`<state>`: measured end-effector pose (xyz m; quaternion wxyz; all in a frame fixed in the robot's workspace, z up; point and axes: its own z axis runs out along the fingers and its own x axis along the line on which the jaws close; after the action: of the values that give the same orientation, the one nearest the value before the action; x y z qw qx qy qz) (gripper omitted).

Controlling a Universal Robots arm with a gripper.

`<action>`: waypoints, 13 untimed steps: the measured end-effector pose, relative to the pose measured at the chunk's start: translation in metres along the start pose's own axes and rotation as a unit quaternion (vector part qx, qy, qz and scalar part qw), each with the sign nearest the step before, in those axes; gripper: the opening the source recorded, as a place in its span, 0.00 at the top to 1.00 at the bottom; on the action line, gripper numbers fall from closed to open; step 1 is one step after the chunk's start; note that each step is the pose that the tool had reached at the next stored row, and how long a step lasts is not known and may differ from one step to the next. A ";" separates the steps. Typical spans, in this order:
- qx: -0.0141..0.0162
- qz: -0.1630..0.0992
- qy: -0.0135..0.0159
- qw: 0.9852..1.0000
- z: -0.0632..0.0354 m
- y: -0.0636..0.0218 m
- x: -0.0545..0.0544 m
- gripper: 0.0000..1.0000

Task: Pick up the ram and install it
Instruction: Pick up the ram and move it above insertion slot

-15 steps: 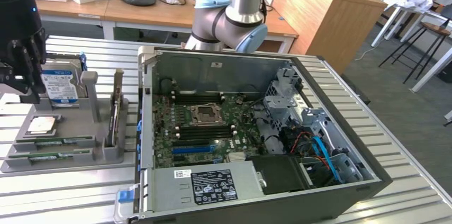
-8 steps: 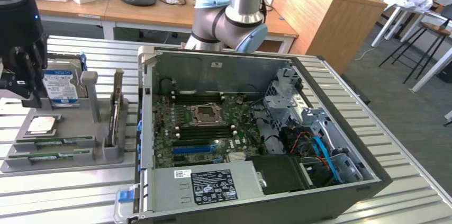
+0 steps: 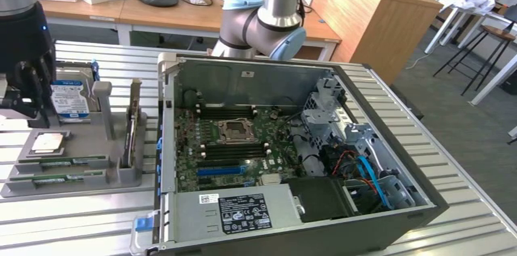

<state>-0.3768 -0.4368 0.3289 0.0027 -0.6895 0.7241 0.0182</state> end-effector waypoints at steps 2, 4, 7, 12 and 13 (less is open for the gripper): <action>0.000 0.000 0.000 1.000 0.0024 0.0000 0.000 0.70; 0.000 0.000 0.000 1.000 0.0040 -0.0001 0.000 0.70; 0.000 0.000 0.000 1.000 0.0040 -0.0001 0.000 0.70; 0.000 0.000 0.000 1.000 0.0040 -0.0036 0.000 0.70; 0.000 0.000 0.000 1.000 0.0039 -0.0053 0.000 0.70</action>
<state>-0.3715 -0.4369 0.3249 0.0026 -0.6895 0.7241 0.0182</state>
